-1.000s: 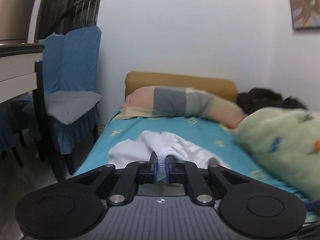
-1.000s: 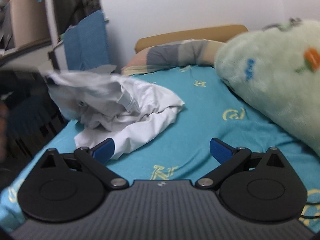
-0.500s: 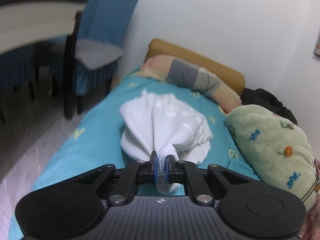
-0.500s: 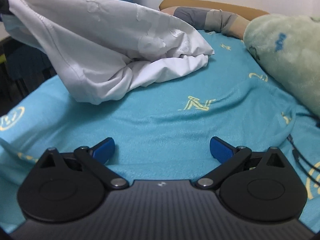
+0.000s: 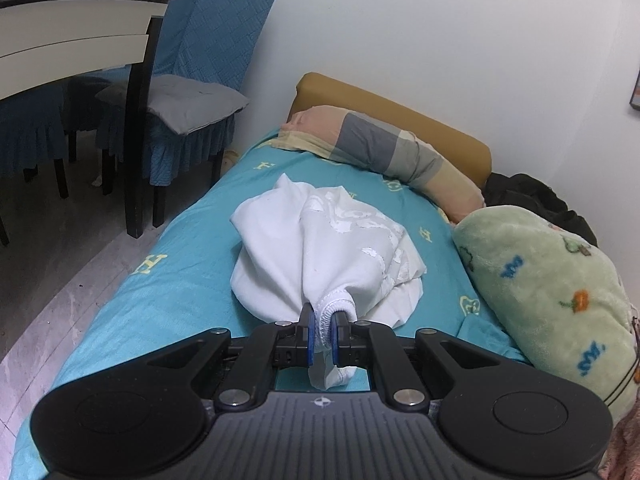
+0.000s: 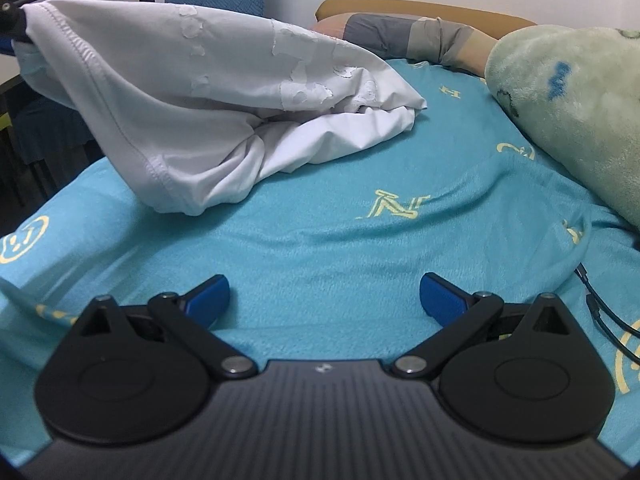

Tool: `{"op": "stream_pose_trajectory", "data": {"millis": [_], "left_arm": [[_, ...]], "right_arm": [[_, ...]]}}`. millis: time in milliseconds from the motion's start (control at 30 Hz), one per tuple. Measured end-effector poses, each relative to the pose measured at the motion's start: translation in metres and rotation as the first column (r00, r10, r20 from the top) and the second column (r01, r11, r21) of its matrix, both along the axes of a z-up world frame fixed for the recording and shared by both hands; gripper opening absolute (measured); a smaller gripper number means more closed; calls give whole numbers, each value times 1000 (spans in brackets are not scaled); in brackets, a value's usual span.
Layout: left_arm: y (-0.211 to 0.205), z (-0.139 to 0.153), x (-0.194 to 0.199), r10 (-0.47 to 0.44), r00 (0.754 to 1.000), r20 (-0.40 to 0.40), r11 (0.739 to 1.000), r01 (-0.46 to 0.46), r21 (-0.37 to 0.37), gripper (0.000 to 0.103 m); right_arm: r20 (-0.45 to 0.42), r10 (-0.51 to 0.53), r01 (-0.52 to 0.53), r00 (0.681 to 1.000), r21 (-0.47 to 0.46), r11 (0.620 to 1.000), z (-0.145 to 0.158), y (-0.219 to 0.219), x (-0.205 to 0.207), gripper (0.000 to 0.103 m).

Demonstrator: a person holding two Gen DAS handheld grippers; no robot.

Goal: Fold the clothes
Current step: 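Lift the white T-shirt with the left gripper above the bed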

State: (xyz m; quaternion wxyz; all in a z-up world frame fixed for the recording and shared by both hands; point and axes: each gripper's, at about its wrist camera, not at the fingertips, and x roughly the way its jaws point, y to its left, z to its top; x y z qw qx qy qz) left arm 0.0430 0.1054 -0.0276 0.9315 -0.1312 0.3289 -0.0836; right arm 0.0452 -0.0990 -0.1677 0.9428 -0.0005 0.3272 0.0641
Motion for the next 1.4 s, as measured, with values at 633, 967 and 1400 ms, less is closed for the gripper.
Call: {"op": "stream_pose_trajectory", "data": {"millis": [633, 967, 1400], "left_arm": [[13, -3, 10, 30, 999, -17, 998, -31, -51, 8], [2, -1, 11, 37, 999, 15, 999, -36, -23, 8], [-2, 2, 1, 11, 998, 61, 999, -13, 37, 8]], "right_arm": [[0, 0, 0, 1000, 1, 1000, -1, -1, 0, 103], [1, -1, 1, 1000, 1, 1000, -1, 0, 0, 103], [2, -2, 2, 1000, 1, 1000, -2, 0, 0, 103]]}}
